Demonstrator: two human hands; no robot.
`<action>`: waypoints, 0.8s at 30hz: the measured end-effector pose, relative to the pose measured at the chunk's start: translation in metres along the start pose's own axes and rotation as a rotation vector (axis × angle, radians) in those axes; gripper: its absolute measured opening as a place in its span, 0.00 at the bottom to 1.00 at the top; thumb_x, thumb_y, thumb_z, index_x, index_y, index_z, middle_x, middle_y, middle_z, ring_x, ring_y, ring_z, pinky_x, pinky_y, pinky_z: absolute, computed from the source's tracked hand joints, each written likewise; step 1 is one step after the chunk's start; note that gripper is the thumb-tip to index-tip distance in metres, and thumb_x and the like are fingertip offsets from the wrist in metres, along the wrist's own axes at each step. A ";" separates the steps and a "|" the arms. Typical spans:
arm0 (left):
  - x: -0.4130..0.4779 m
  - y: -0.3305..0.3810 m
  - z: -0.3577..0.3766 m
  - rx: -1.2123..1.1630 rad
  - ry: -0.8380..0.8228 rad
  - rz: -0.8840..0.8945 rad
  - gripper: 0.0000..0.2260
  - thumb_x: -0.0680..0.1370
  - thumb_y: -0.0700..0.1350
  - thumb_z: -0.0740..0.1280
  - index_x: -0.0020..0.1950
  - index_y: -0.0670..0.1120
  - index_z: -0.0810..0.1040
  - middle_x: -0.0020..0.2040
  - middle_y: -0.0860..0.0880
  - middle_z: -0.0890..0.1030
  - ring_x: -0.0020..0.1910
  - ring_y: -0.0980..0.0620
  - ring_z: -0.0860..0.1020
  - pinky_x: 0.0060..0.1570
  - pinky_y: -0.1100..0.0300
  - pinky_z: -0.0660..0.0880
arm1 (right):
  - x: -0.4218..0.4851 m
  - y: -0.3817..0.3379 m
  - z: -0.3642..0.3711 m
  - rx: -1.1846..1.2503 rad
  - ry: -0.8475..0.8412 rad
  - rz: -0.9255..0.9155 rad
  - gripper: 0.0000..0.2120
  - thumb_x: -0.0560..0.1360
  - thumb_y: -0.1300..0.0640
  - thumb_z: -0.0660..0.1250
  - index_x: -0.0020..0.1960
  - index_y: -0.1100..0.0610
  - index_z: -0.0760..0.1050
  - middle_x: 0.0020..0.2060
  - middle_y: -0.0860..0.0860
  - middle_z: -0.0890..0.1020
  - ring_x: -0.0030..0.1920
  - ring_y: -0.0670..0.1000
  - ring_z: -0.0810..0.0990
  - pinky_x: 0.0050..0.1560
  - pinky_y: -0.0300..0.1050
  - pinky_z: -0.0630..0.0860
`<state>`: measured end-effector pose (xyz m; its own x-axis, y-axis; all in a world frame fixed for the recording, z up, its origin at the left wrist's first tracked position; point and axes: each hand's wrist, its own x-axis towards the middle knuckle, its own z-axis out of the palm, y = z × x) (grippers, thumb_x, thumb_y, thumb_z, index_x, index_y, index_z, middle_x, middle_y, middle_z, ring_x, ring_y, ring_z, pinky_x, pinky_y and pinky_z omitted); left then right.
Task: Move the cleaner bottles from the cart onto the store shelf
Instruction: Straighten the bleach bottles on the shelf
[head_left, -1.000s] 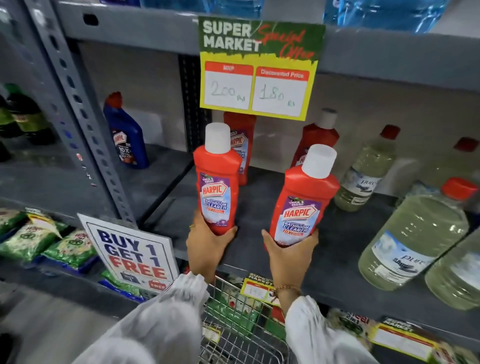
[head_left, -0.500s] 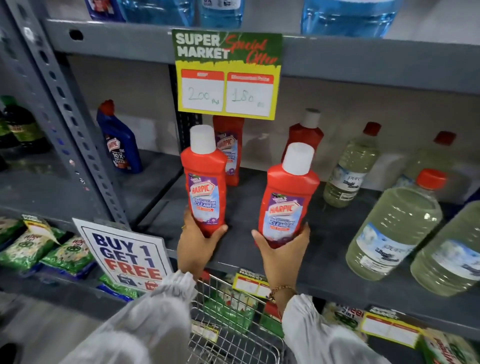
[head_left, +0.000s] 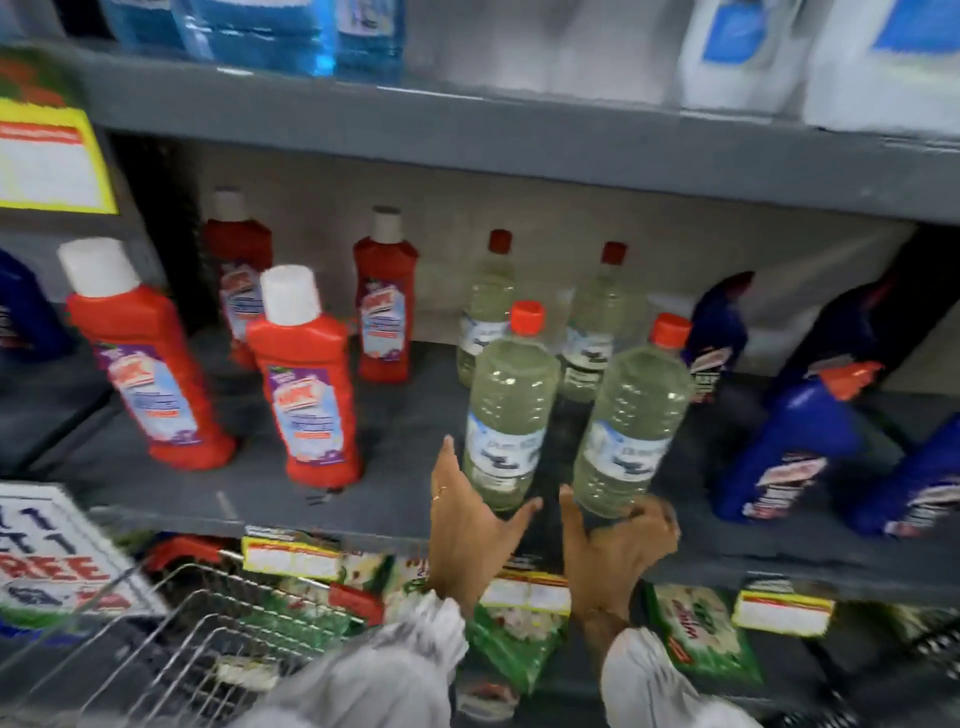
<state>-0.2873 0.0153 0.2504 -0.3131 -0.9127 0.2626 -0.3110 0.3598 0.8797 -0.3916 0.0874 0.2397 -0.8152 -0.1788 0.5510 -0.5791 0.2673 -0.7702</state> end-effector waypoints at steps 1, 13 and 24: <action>0.004 0.004 0.011 -0.022 -0.011 -0.081 0.52 0.61 0.58 0.77 0.76 0.50 0.50 0.75 0.46 0.62 0.73 0.47 0.62 0.71 0.50 0.64 | 0.014 0.010 0.000 0.069 -0.050 0.059 0.34 0.59 0.43 0.74 0.56 0.61 0.68 0.55 0.59 0.73 0.58 0.60 0.71 0.62 0.60 0.68; 0.013 0.001 0.015 0.008 0.152 -0.226 0.38 0.62 0.50 0.78 0.68 0.51 0.65 0.60 0.44 0.79 0.60 0.40 0.76 0.57 0.50 0.73 | 0.042 0.040 0.006 0.308 -0.337 0.200 0.47 0.59 0.61 0.80 0.72 0.61 0.58 0.68 0.59 0.71 0.67 0.57 0.72 0.68 0.57 0.69; 0.015 0.001 0.012 0.008 0.126 -0.199 0.41 0.61 0.44 0.79 0.69 0.47 0.63 0.64 0.44 0.77 0.63 0.42 0.74 0.60 0.52 0.70 | 0.046 0.039 -0.003 0.333 -0.425 0.258 0.50 0.56 0.55 0.82 0.71 0.54 0.58 0.65 0.54 0.73 0.62 0.54 0.75 0.63 0.53 0.74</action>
<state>-0.3035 0.0042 0.2508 -0.1306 -0.9826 0.1321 -0.3623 0.1713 0.9162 -0.4517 0.0927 0.2355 -0.8223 -0.5293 0.2087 -0.2778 0.0535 -0.9591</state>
